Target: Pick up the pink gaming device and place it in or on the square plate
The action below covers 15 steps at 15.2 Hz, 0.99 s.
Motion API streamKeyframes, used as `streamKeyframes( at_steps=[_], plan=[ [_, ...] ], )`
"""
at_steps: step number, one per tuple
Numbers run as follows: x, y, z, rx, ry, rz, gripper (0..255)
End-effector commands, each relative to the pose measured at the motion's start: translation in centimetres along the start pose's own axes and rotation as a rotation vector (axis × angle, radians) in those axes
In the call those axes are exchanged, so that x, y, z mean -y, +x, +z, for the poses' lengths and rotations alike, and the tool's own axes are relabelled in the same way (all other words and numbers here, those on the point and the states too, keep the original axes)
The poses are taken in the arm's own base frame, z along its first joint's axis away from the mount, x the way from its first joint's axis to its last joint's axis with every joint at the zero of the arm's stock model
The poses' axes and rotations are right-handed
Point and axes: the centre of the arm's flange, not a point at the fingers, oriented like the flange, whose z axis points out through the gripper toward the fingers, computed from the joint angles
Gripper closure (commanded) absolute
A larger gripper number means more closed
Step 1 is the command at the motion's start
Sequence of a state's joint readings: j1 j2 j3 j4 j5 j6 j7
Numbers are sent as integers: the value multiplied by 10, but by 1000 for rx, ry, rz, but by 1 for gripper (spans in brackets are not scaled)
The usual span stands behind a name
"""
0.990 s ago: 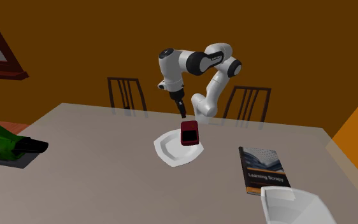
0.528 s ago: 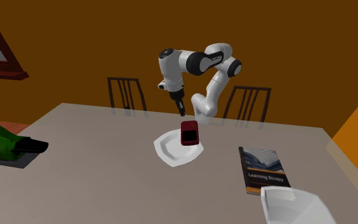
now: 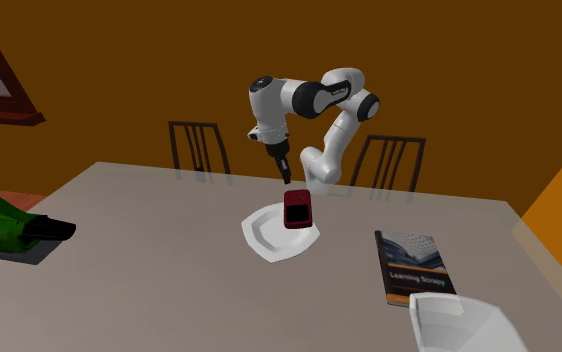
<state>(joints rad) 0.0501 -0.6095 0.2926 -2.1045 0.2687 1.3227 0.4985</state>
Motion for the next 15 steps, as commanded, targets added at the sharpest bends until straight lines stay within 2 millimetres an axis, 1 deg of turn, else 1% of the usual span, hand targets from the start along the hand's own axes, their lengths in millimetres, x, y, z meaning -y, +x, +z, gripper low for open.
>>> streamKeyframes(
  at_steps=[1,2,4,6,8,9,10,12,13,15],
  plan=[
    [27,-17,-1,-64,-104,-72,0],
    [52,-37,2,-128,-208,-144,0],
    [96,-79,20,-255,-415,-289,0],
    [129,-124,51,-383,-623,-433,0],
    [148,-168,93,-511,-830,-577,0],
    [151,-188,117,-575,-934,-649,0],
    [151,-207,143,-638,-1038,-721,0],
    [138,-239,196,-766,-1246,-866,0],
    [135,-243,204,-783,-1274,-885,0],
    [130,-233,205,-783,-1274,-885,0]
  ],
)
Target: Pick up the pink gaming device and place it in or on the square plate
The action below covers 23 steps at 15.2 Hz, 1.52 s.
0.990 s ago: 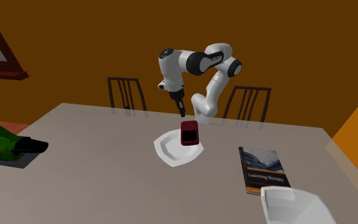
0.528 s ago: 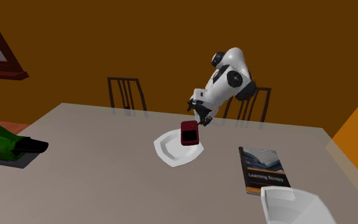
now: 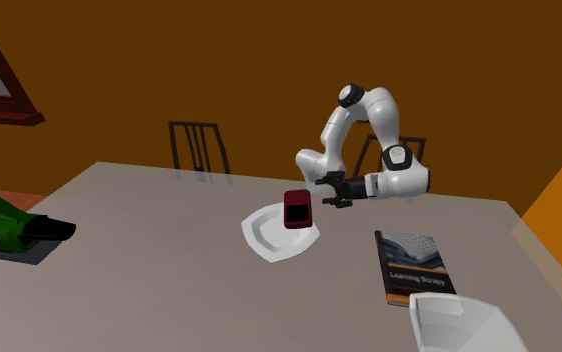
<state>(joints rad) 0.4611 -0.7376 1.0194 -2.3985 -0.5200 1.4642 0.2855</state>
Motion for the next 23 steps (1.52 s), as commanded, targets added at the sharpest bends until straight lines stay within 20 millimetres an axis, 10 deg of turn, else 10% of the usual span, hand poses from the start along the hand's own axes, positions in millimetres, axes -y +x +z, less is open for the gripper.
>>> streamKeyframes(
  at_steps=[1,13,14,23],
  plan=[
    [5,-2,10,-11,-19,-12,0],
    [4,-2,34,-11,-19,-12,0],
    [4,-2,33,-11,-19,-12,255],
    [4,-2,34,-11,-19,-12,255]
  ],
)
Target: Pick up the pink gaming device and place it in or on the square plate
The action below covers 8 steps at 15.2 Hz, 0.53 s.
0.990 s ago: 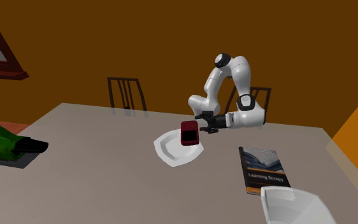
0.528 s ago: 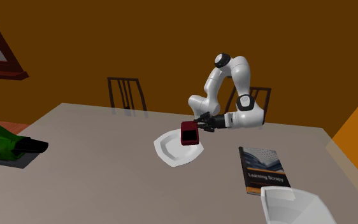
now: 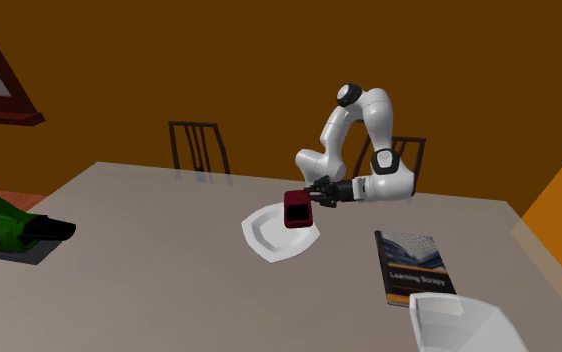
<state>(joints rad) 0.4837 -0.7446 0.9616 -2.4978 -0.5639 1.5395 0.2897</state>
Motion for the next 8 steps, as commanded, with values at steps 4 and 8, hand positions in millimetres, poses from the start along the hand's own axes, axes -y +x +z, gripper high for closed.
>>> streamKeyframes(
  at_steps=[4,8],
  plan=[
    [-21,-7,-12,-15,-5,5,255],
    [-41,-9,-19,-15,-5,5,255]
  ],
)
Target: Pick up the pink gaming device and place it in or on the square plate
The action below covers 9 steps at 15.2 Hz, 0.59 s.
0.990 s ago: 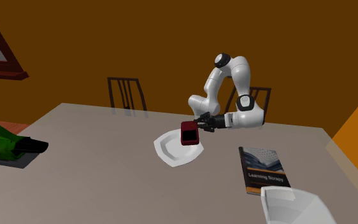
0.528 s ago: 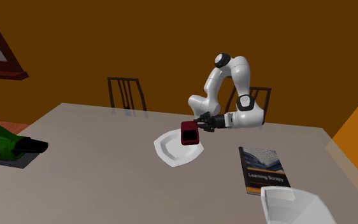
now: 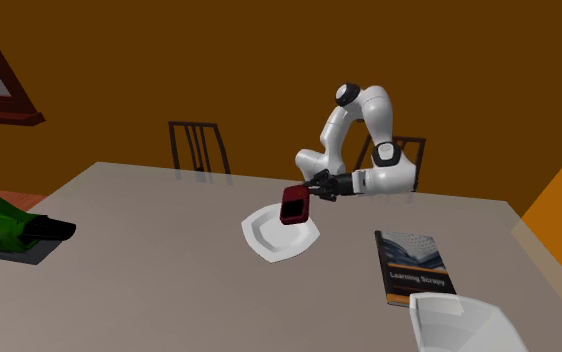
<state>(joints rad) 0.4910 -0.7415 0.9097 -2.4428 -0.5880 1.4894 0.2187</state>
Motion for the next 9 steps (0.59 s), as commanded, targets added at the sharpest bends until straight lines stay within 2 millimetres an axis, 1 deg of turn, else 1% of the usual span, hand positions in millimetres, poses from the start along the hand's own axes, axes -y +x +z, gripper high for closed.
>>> streamKeyframes(
  at_steps=[1,8,9],
  plan=[
    [-15,-11,-14,-35,-20,25,255],
    [-49,-15,-27,-35,-20,25,255],
    [-50,-15,-27,-35,-20,25,255]
  ],
)
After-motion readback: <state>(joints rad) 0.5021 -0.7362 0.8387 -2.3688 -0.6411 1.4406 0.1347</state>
